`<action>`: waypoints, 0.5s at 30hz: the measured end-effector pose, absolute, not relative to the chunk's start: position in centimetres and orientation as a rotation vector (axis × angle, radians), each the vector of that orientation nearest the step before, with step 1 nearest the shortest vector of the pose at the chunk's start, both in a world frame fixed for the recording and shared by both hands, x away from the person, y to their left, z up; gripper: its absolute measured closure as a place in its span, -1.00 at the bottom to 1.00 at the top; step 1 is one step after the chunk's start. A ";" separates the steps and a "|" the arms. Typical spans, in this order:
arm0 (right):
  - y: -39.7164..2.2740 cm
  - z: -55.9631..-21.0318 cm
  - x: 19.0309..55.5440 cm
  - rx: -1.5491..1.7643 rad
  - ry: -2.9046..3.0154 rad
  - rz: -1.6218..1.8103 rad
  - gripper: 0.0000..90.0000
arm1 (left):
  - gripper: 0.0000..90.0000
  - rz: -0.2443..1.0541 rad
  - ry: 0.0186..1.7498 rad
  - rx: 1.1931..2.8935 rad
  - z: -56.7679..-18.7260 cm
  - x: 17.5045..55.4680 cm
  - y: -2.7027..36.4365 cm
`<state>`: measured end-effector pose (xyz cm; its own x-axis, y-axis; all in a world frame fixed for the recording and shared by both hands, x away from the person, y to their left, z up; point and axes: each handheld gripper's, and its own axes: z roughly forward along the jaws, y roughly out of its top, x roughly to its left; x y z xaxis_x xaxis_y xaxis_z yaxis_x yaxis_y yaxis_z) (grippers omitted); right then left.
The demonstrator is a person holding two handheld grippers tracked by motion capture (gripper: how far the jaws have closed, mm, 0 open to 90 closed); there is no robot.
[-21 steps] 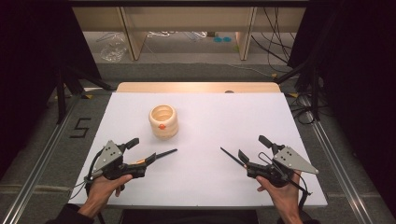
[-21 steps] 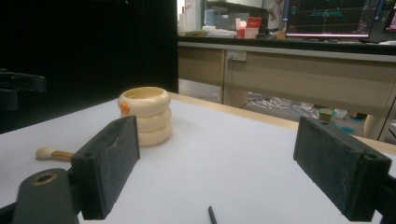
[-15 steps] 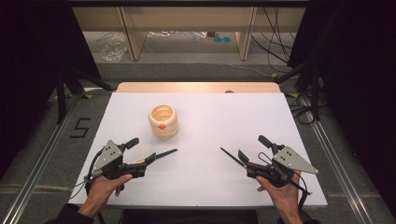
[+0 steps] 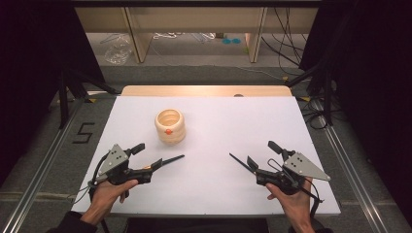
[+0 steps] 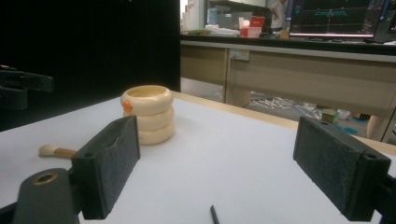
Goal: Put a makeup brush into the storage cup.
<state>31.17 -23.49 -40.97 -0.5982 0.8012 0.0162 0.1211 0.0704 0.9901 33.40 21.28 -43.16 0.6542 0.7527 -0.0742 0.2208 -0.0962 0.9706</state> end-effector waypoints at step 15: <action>-23.4 -41.1 31.4 0.888 1.772 1.567 -0.65 | -0.65 0.522 0.816 1.690 -43.0 34.1 21.0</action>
<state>31.42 -23.44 -41.08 -0.5923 0.8057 -0.0086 0.0904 0.0770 0.9929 34.11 20.99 -42.99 0.6616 0.7464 -0.0718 0.2482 -0.1276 0.9603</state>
